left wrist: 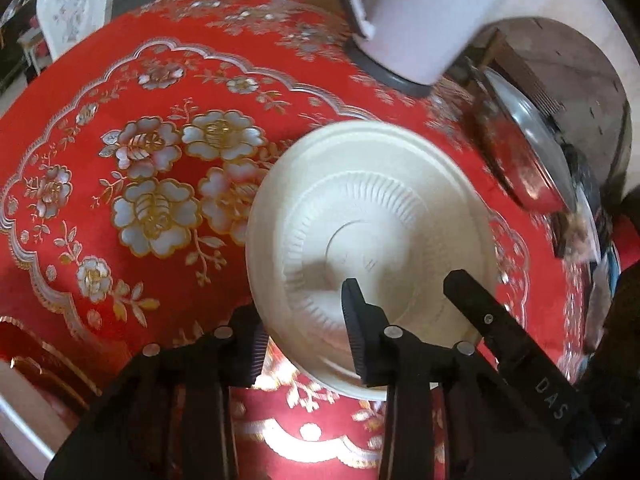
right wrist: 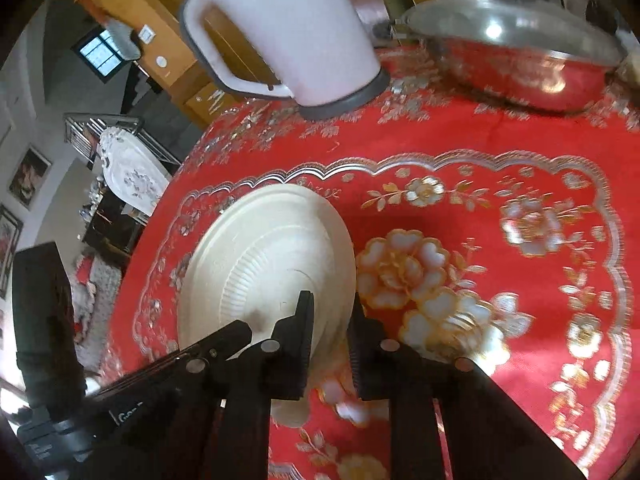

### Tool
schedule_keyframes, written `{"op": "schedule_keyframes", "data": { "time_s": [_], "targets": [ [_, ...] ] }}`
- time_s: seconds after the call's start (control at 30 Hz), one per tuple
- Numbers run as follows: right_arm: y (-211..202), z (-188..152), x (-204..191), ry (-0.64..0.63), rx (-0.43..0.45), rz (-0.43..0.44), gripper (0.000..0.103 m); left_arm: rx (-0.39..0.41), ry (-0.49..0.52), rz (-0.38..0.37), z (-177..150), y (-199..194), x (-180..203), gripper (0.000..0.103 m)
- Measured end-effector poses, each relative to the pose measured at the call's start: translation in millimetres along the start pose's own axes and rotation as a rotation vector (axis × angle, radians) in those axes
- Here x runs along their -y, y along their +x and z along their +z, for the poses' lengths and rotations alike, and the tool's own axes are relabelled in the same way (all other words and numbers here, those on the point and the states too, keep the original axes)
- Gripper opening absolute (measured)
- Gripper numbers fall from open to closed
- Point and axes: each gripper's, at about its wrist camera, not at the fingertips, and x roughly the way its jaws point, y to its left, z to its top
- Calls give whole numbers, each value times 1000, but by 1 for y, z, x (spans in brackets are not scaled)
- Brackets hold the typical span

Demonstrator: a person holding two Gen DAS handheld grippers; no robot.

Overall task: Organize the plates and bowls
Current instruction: 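Close both grippers on the cream bowl rim and lift it, then carry the cream bowl over the stack and lower it onto the grey bowl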

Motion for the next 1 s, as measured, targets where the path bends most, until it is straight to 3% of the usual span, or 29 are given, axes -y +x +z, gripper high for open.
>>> {"op": "schedule_keyframes", "data": {
  "time_s": [0.23,0.5,0.77,1.0],
  "targets": [
    [-67,-25,-6,-49,70,4,19,57,97,-56,-40,-52,10,32],
    [-139,-65,-73,-169,135,70,20,142,127,-76,-80,-137,-29,32],
    [-156,-109,-142,-248,109,174,21,214,82,-40,-112,-203,-98,32],
    [-153,-149,-198,-327,78,210,21,239,44,14,-135,-228,-143,33]
  ]
}}
